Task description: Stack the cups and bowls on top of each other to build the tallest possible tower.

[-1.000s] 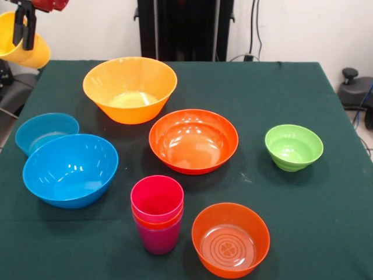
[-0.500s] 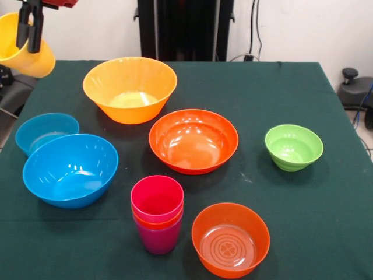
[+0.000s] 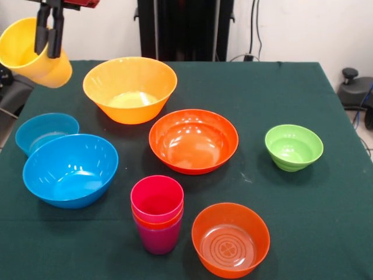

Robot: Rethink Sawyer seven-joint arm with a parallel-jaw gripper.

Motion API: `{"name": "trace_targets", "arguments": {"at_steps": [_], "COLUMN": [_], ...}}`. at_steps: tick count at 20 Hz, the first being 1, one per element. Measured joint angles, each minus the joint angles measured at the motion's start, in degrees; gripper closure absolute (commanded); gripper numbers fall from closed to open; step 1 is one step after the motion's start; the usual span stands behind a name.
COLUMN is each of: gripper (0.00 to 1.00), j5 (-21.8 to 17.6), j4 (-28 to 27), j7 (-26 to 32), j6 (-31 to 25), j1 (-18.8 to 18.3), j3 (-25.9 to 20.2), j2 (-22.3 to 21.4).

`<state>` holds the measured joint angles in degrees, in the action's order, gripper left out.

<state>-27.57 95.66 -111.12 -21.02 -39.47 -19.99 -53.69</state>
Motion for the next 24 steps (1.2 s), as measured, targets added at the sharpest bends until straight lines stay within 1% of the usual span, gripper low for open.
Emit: {"name": "trace_targets", "arguments": {"at_steps": [1,6,10,11,14,16,19,24], "gripper": [1.00,1.00,1.00,1.00,1.00,1.00,1.00,1.00], "j5": [-0.1,-3.0,-5.3,-6.2,-7.1,-7.5,-7.6,-7.0], "j4": [-0.1,-2.0,-3.9,-5.1,-6.6,-8.1,-11.1,-13.7], "j7": [0.0,0.0,0.0,0.0,0.0,0.0,0.0,-0.2], "j6": [0.0,1.4,3.1,4.2,5.5,6.6,8.8,11.7], "j1": [0.2,3.5,7.3,9.6,12.7,15.6,20.8,25.2], "j3": [0.0,0.2,1.8,3.1,5.1,7.2,11.5,16.2], "j2": [0.0,-0.3,-0.4,-0.3,-0.1,0.3,1.6,3.5]}}
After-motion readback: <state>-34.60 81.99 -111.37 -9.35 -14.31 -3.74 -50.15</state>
